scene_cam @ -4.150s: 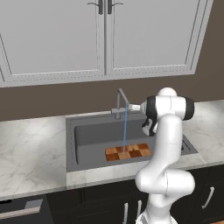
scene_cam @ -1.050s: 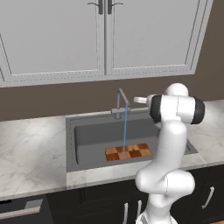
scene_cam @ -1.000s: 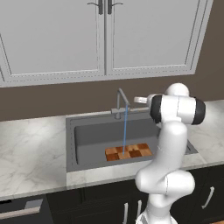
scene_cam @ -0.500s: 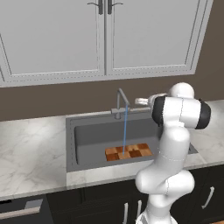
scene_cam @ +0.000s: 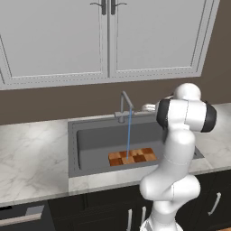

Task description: Turn on the sink faucet with hot water and rinse the cutting board for ten seconds, then turn off the faucet. Push the cutting board to reach the water if necessary.

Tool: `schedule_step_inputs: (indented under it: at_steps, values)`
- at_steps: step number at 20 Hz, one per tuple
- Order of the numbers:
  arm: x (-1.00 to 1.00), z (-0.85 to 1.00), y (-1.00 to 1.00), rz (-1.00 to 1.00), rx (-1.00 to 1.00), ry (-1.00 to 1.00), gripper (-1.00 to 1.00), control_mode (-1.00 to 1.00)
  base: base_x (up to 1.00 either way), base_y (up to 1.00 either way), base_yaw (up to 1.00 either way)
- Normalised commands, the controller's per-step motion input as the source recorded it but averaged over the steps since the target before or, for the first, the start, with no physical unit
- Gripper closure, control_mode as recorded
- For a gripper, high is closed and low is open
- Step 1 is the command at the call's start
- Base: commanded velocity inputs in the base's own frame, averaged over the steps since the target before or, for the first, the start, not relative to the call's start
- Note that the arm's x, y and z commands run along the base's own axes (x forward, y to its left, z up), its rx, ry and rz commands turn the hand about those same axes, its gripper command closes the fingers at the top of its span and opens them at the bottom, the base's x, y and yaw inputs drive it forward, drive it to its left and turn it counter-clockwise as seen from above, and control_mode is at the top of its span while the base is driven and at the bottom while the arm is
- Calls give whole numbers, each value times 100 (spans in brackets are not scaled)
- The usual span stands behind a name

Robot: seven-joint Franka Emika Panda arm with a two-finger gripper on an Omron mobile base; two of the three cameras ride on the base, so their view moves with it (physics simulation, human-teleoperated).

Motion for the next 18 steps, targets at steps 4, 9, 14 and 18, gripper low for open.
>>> schedule_step_inputs:
  at_steps: [4, 9, 14, 18]
  values:
    - [0, 2, -16, 2, 0, 4, -100, -100, 0, 0, 0]
    - [0, 4, 0, 0, 0, 0, -100, -100, 0, 0, 0]
    - [0, 0, 0, 0, 0, 2, -100, -100, 0, 0, 0]
    - [0, 0, 0, 0, 0, 0, -100, -100, 0, 0, 0]
